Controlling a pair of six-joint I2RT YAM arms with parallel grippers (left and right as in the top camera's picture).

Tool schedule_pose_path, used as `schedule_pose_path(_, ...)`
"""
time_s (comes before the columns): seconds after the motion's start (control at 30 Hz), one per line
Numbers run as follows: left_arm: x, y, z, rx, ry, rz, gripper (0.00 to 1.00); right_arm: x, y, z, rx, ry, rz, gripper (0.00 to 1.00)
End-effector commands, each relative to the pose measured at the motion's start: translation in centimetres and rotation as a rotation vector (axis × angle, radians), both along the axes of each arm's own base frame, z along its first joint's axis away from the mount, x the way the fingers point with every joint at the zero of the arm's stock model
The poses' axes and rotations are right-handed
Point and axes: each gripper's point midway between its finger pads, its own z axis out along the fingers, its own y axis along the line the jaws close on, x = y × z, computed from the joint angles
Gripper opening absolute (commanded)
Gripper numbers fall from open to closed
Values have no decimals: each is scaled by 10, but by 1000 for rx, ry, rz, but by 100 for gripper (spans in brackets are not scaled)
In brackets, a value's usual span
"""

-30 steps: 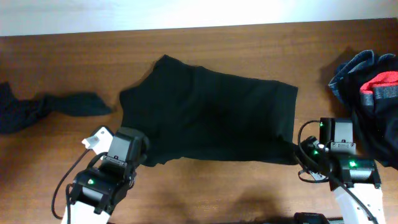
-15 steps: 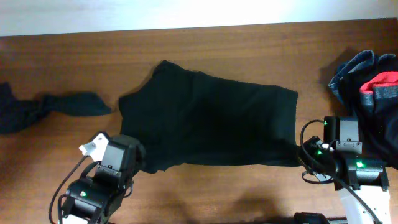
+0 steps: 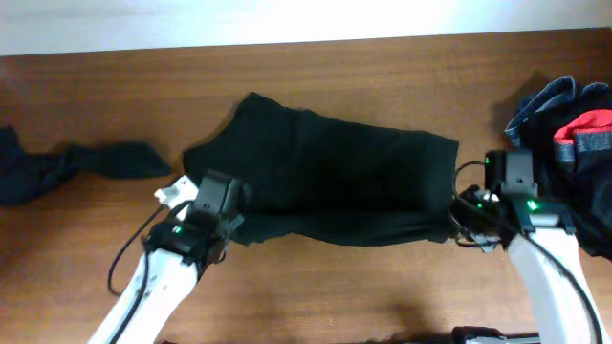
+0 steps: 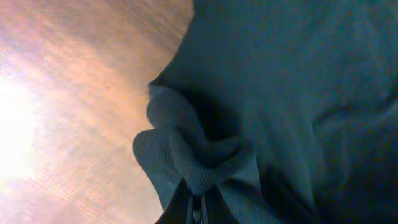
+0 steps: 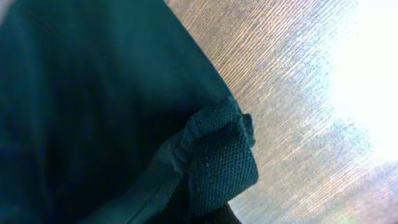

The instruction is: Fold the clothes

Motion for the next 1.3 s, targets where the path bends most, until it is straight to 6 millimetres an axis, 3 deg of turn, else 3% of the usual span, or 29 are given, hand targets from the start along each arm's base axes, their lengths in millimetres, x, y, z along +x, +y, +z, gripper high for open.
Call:
schedule_pose_path(0.0,17,-1,-8,39,-4,-16,0,9,-4,-11,-25,34,8,4)
schedule_pose_path(0.2,41,-7,-22,48,-38,-16,0,22,-5,-35,-19,80,10,4)
schedule_pose_path(0.4,51,-4,-24,72,-71,2,0,31,-6,-47,-18,89,13,4)
schedule_pose_path(1.0,76,-3,-6,83,-205,42,0,42,-13,-47,-52,48,5,4)
schedule_pose_path(1.27,81,-4,-31,108,-162,42,0,41,-18,-47,-80,53,-3,4)
